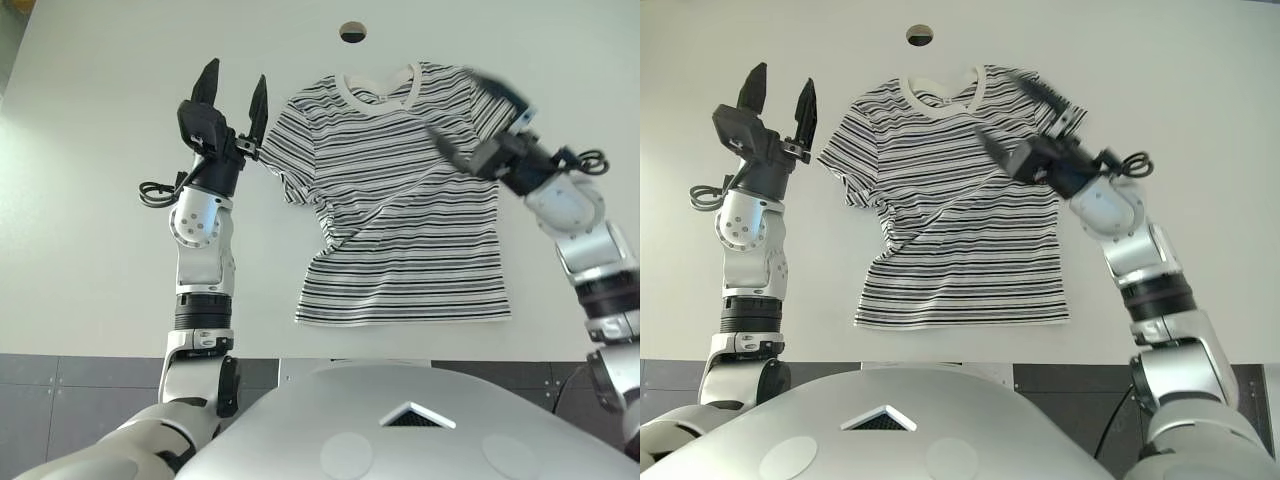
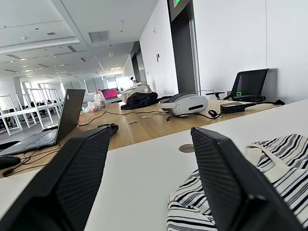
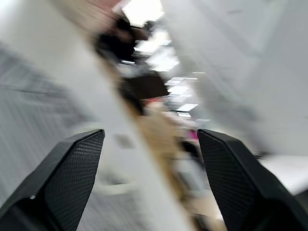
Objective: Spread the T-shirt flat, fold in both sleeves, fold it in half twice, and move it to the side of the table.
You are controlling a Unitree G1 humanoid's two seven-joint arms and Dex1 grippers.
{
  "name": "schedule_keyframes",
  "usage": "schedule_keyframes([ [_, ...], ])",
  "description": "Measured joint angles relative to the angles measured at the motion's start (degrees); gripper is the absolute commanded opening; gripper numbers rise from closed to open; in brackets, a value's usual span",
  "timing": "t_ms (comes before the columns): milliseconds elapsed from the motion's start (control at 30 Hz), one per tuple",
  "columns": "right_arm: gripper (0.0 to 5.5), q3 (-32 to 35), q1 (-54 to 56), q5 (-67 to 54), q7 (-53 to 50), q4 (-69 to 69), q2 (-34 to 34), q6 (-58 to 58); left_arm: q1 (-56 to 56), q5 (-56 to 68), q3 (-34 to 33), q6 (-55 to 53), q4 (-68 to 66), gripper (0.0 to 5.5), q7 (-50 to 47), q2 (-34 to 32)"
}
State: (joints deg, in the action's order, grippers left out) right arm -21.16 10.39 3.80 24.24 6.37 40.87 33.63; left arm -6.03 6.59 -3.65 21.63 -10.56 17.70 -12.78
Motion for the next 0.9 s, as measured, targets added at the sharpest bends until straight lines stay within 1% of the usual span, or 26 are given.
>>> schedule_keyframes([
  [67, 3.57, -1.37, -4.68, -3.53, 10.17, -4.49, 6.3, -1.63, 0.46, 0.01, -0.09, -0.78, 1.33, 3.08, 0.2, -0.47],
  [100, 3.57, -1.79, -7.11, -3.38, 14.17, -4.64, 9.38, -3.18, 0.76, 0.01, -0.17, -0.91, 2.01, 3.08, 0.39, -0.73],
  [167, 3.57, -2.87, -9.6, -1.23, 18.88, -3.44, 11.97, -5.14, 0.81, 0.01, -0.29, -1.14, 2.7, 3.08, 0.46, -0.86],
  [333, 3.57, -2.37, -10.04, -1.48, 24.42, -3.12, 16.43, -5.53, 0.89, -0.02, -0.67, -1.47, 4.35, 3.08, 0.51, -1.4],
  [467, 3.57, -0.33, -15.71, -8.09, 33.53, -8.59, 25.4, -10.44, 0.88, -0.13, -0.65, -1.63, 4.86, 3.08, 0.58, -1.86],
  [500, 3.57, -0.01, -17.26, -9.35, 34.94, -10.29, 26.66, -11.82, 0.87, -0.14, -0.62, -1.76, 4.9, 3.08, 0.61, -1.91],
  [633, 3.57, 2.19, -18.93, -10.65, 36.02, -13.04, 26.13, -13.9, 0.87, -0.16, -0.56, -2.65, 5.05, 3.08, 0.64, -1.92],
  [700, 3.57, 4.31, -18.0, -12.13, 35.17, -13.3, 22.72, -14.08, 0.87, -0.14, -0.54, -3.29, 5.38, 3.08, 0.71, -1.92],
  [767, 3.57, 7.51, -15.83, -16.16, 35.09, -14.04, 21.59, -14.72, 0.88, 0.01, -0.51, -4.44, 5.9, 3.08, 1.15, -1.96],
  [833, 3.57, 10.52, -13.51, -20.06, 35.7, -14.17, 20.17, -15.31, 1.13, 0.35, 0.0, -7.15, 6.97, 3.08, 2.17, -2.35],
  [900, 3.57, 13.44, -11.61, -23.59, 36.69, -14.13, 19.22, -16.29, 2.74, 1.33, 1.35, -12.51, 8.42, 3.08, 4.2, -2.62],
])
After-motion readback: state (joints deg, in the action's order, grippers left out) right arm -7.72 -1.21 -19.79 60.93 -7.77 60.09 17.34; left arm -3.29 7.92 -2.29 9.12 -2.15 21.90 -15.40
